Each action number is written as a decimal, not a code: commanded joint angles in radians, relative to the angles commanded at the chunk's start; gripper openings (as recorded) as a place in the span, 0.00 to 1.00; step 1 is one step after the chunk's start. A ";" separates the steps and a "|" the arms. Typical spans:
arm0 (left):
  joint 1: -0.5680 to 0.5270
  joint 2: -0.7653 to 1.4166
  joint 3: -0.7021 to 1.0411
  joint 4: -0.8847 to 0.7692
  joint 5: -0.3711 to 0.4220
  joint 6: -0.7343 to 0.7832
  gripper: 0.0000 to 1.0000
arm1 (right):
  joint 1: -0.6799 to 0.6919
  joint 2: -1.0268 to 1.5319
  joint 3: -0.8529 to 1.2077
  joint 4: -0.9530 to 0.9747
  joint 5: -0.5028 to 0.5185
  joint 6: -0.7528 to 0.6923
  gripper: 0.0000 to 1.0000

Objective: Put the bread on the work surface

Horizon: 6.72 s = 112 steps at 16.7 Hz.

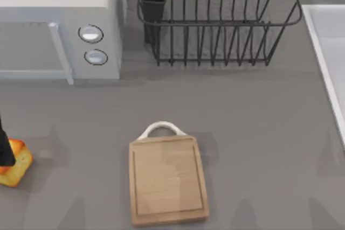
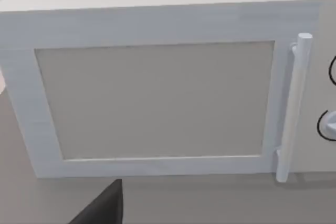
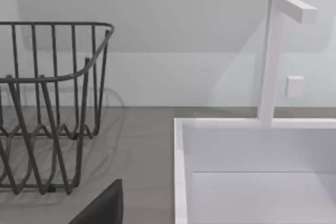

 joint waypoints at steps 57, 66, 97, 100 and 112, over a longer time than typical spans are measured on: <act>0.014 1.533 0.700 -0.557 -0.007 0.336 0.00 | 0.000 0.000 0.000 0.000 0.000 0.000 1.00; 0.014 1.457 0.843 -0.794 -0.006 0.333 0.00 | 0.000 0.000 0.000 0.000 0.000 0.000 1.00; -0.791 1.754 1.305 -0.941 -0.010 -0.800 0.00 | 0.000 0.000 0.000 0.000 0.000 0.000 1.00; -0.791 1.754 1.305 -0.941 -0.010 -0.800 0.00 | 0.000 0.000 0.000 0.000 0.000 0.000 1.00; -0.789 1.790 1.212 -0.797 -0.009 -0.798 0.00 | 0.000 0.000 0.000 0.000 0.000 0.000 1.00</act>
